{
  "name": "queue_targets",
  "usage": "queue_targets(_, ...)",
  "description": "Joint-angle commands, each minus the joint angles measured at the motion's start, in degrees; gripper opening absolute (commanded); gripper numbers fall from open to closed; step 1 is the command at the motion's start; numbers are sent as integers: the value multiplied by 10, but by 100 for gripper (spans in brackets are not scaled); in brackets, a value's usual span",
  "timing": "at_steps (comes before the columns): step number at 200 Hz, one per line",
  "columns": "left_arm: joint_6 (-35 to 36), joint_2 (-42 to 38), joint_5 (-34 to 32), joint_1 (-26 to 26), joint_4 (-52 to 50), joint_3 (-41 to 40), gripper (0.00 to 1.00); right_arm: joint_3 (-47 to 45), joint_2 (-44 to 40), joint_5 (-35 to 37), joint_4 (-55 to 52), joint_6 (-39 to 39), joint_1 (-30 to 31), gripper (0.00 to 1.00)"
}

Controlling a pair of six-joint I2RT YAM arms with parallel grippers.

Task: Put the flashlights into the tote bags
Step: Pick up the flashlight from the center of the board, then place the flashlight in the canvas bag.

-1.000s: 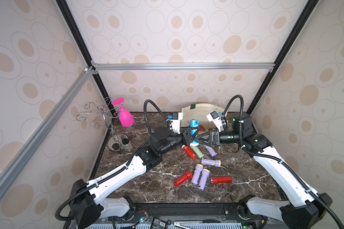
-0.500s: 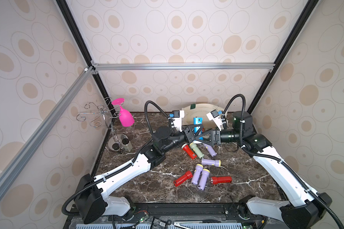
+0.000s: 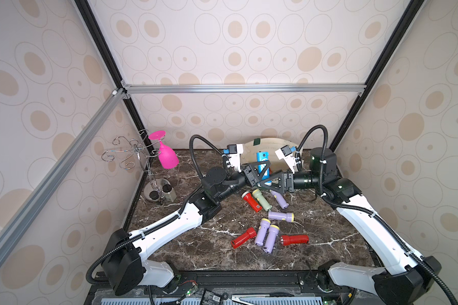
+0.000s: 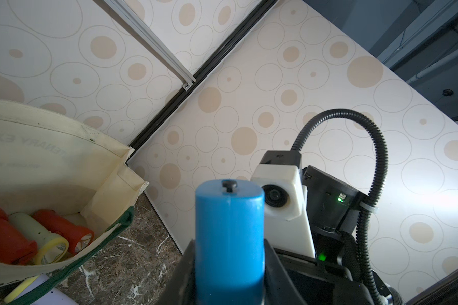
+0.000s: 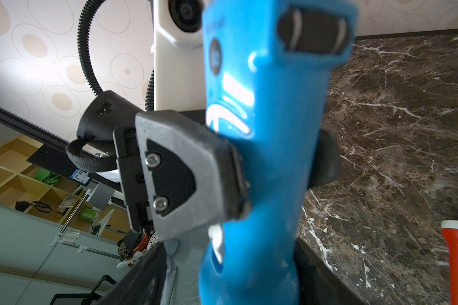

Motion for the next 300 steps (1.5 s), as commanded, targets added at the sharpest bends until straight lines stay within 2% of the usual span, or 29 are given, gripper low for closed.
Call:
queue_targets(1, -3, 2, 7, -4, 39, 14, 13, 2, 6, -12, 6, 0, 9, 67)
queue_targets(35, -6, -1, 5, -4, 46, 2, 13, 8, 13, -16, 6, -2, 10, 50)
queue_targets(78, -1, -7, 0, -4, 37, -2, 13, 13, 12, -8, -3, -11, 12, 23)
queue_targets(94, 1, -10, -4, -4, 35, -7, 22, 13, 9, 0, -10, -17, 11, 12)
queue_targets(112, 7, -18, -11, -4, 28, -12, 41, 10, 6, 9, -22, -23, 12, 0)
queue_targets(147, 37, -40, -38, -3, -26, -11, 81, 12, 4, 46, -60, -38, 7, 0)
queue_targets(163, 42, -59, -59, 3, -48, -24, 92, 15, 5, 70, -75, -39, -2, 0)
queue_targets(200, 72, -90, -92, 19, -139, -39, 94, 65, 37, 151, -173, -83, -22, 0)
queue_targets(239, 129, -87, -111, 21, -276, -19, 95, 184, 130, 316, -332, -136, -30, 0)
queue_targets(264, 144, -86, -105, 21, -294, -23, 95, 231, 180, 368, -345, -140, -40, 0)
queue_targets(300, 172, -93, -114, 21, -332, -26, 96, 303, 262, 408, -342, -156, -43, 0)
